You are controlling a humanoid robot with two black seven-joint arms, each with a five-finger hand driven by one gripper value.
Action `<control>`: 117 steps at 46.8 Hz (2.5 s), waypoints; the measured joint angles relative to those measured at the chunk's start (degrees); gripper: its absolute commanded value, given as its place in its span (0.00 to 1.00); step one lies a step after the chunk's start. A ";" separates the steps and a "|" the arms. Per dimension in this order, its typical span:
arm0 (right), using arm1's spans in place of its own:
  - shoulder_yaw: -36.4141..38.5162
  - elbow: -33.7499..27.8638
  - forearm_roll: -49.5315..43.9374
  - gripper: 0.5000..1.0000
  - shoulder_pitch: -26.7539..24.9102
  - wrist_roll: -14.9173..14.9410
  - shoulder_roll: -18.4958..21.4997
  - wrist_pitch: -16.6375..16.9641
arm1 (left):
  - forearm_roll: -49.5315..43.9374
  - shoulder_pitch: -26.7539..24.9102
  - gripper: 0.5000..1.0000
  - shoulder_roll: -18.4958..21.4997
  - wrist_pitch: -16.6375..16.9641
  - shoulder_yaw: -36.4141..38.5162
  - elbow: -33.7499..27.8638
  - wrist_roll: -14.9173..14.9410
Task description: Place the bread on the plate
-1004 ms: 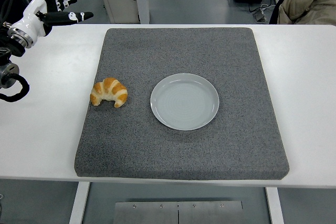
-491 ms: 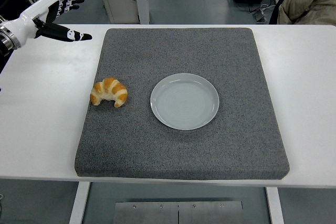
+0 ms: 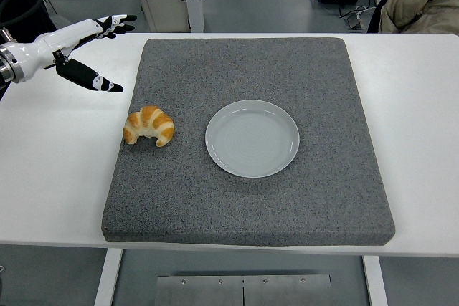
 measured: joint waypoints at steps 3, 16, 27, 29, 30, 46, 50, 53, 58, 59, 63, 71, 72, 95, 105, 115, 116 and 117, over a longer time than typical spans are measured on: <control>0.01 0.00 0.00 1.00 0.00 0.00 0.00 -0.01 | 1.30 0.07 0.93 -0.47 0.18 0.66 -0.11 0.28; 0.01 0.02 0.00 1.00 -0.02 0.00 0.00 0.00 | 6.03 -0.65 0.93 -4.14 6.52 6.96 -0.14 0.74; 0.00 0.01 0.00 1.00 0.00 0.00 0.00 0.00 | 9.45 -0.19 0.93 -5.18 9.87 8.21 -0.02 0.74; 0.00 0.01 0.00 1.00 0.00 0.00 0.00 0.00 | 9.74 -0.09 0.93 -5.20 10.05 8.21 0.02 0.74; 0.00 0.01 0.00 1.00 -0.01 0.00 0.00 0.00 | 9.86 -0.03 0.93 -5.20 10.08 8.21 0.03 0.75; 0.00 0.02 0.00 1.00 0.00 0.00 0.00 0.00 | 13.88 0.32 0.93 -6.78 11.65 11.08 0.95 1.13; 0.01 0.02 0.00 1.00 0.01 0.00 0.00 0.00 | 13.94 0.33 0.93 -7.40 12.19 11.81 1.70 1.15; 0.02 0.01 0.00 1.00 0.00 0.01 0.00 0.00 | 13.94 0.34 0.93 -8.33 13.08 12.55 2.56 1.12; 0.01 0.02 0.00 1.00 0.00 0.00 0.00 0.00 | 13.94 0.56 0.93 -9.76 14.51 13.58 3.93 1.10; 0.01 0.02 0.00 1.00 0.00 0.00 0.00 0.00 | 13.94 0.70 0.93 -10.05 14.67 13.72 4.15 1.09; 0.00 0.02 0.00 1.00 0.00 0.00 0.00 0.00 | 13.93 1.16 0.93 -11.36 15.07 13.83 4.99 1.08; -0.01 0.02 0.00 1.00 0.00 0.00 0.00 0.00 | 13.94 1.68 0.87 -12.68 15.12 13.93 6.23 1.08; -0.01 0.02 0.00 1.00 0.00 0.00 0.00 0.00 | 13.94 1.68 0.85 -12.72 15.12 13.93 6.32 1.08; 0.00 0.02 0.00 1.00 0.00 0.00 0.00 0.00 | 14.01 3.10 0.50 -14.45 15.14 14.09 8.17 0.21; 0.00 0.02 0.00 1.00 -0.03 0.00 0.00 0.00 | 13.98 3.32 0.36 -14.68 15.12 14.89 8.14 -0.23; 0.02 0.02 0.00 1.00 0.00 0.00 0.00 0.00 | 13.72 2.73 0.14 -14.66 15.11 14.09 8.14 -0.27; 0.02 0.02 0.00 1.00 0.00 0.00 0.00 0.00 | 13.66 2.61 0.13 -14.62 15.11 14.05 8.14 -0.27; 0.01 0.02 0.00 1.00 0.00 0.00 0.00 0.00 | 13.60 2.39 0.11 -14.56 15.11 13.97 8.14 -0.25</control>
